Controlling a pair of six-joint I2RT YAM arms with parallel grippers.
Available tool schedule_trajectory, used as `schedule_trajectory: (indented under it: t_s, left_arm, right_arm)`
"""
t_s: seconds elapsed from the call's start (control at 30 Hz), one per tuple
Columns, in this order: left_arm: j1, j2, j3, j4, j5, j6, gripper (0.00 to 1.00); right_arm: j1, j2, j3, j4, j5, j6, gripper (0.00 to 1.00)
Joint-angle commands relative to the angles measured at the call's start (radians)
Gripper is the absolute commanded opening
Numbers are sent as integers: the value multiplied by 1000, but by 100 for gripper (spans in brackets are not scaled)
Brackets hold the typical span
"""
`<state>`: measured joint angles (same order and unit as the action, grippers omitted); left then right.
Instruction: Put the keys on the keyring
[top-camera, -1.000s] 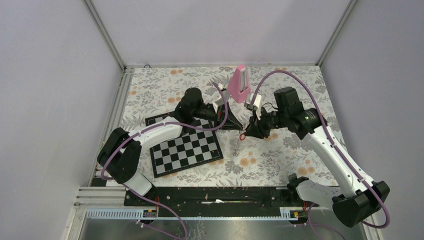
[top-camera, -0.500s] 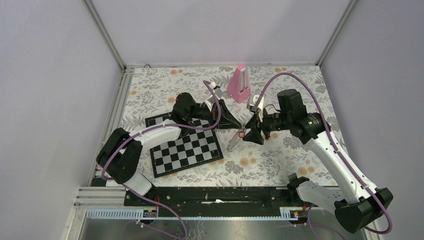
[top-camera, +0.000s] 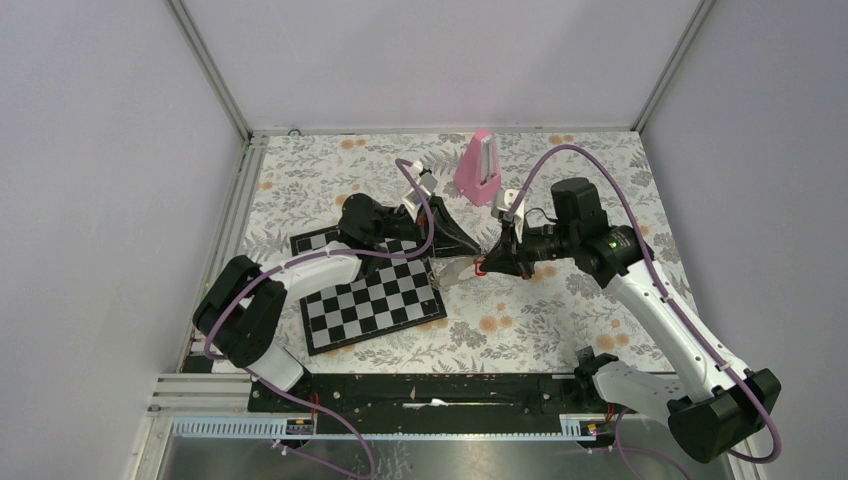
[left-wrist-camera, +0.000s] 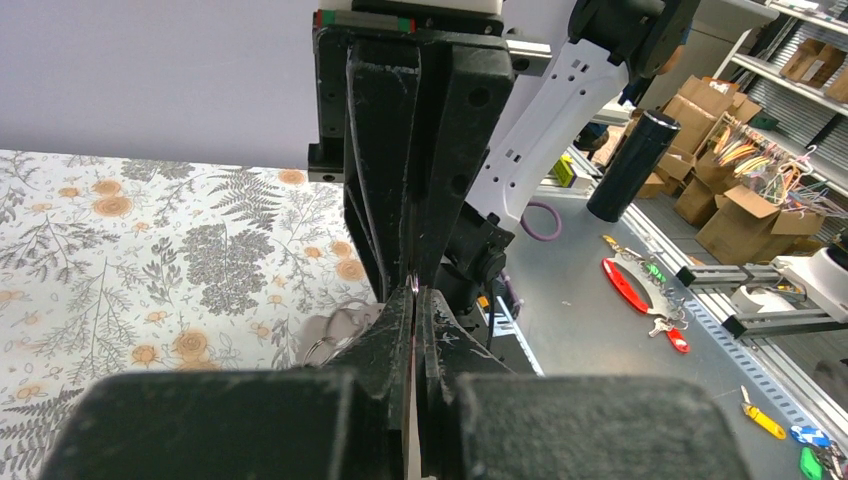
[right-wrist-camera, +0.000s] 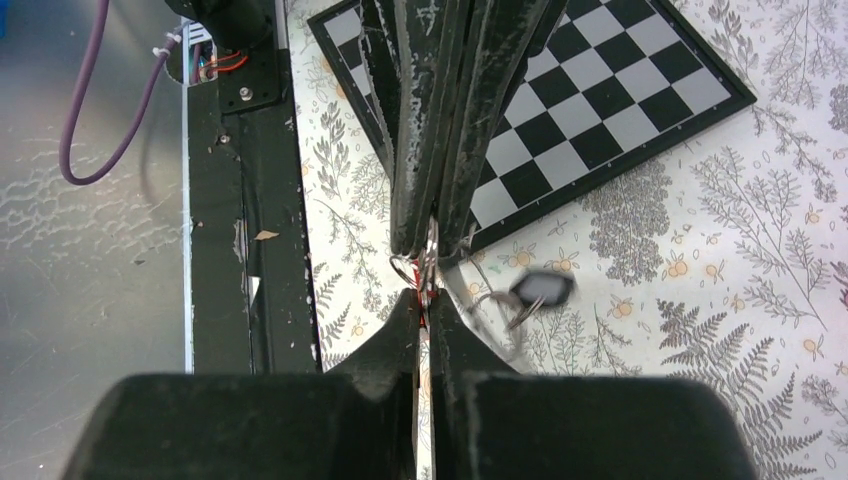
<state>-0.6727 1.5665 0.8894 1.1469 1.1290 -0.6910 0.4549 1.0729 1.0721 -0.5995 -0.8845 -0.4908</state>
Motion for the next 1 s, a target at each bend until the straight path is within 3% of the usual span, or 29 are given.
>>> schedule_trajectory:
  t_s: [0.0, 0.47, 0.73, 0.97]
  left_arm:
    - [-2, -5, 3, 148, -57, -64, 0]
    - [-25, 17, -9, 171, -59, -70, 0]
    - [-9, 0, -25, 166, -67, -54, 0]
    - [-2, -11, -35, 157, -76, -48, 0]
  right_arm:
    - [-5, 10, -16, 48, -48, 20, 0]
    - [-4, 52, -1, 89, -78, 68, 0]
    - [-5, -31, -2, 35, 25, 20, 27]
    - [-22, -72, 8, 5, 47, 3, 31]
